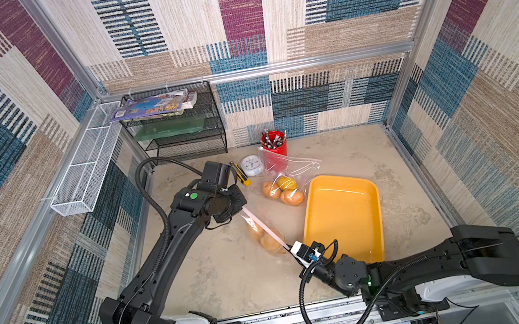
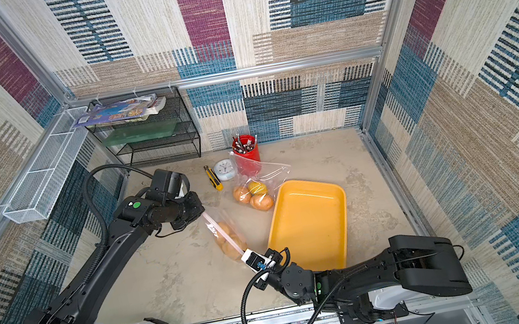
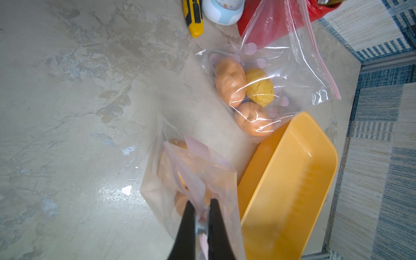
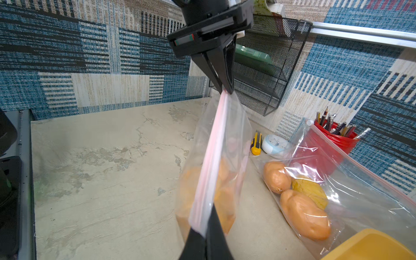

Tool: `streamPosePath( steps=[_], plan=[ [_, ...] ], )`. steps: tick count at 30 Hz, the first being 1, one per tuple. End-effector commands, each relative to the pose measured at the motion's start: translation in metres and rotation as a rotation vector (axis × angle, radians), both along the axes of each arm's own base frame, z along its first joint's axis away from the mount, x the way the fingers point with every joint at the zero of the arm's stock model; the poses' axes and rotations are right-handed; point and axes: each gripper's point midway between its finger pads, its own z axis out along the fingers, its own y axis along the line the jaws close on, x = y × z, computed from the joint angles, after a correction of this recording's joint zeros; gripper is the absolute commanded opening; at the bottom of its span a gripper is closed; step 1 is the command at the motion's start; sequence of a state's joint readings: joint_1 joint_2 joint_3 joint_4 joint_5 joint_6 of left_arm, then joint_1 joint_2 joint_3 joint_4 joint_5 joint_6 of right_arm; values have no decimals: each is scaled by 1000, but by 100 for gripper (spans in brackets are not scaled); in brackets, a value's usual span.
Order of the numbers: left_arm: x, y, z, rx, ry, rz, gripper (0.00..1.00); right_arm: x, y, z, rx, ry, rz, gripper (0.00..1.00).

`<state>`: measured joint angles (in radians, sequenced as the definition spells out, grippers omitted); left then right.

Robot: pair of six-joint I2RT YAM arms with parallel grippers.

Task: Put the potatoes into a zipper bag and zip it
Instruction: Zip the zipper food storage bag at the center of the board, then place the zipper food storage bag at the center of the board.

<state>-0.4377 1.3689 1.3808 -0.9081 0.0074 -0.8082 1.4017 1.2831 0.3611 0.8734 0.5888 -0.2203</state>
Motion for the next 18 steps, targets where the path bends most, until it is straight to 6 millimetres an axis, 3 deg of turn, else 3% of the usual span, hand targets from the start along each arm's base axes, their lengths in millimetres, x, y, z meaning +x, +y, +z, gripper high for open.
streamPosePath(
  steps=[1,18],
  plan=[
    [18,23,12,87,-108,71,0,-6,3,7,43,9,36,0],
    [23,50,2,84,-92,153,0,-10,4,9,56,11,63,0]
  ],
)
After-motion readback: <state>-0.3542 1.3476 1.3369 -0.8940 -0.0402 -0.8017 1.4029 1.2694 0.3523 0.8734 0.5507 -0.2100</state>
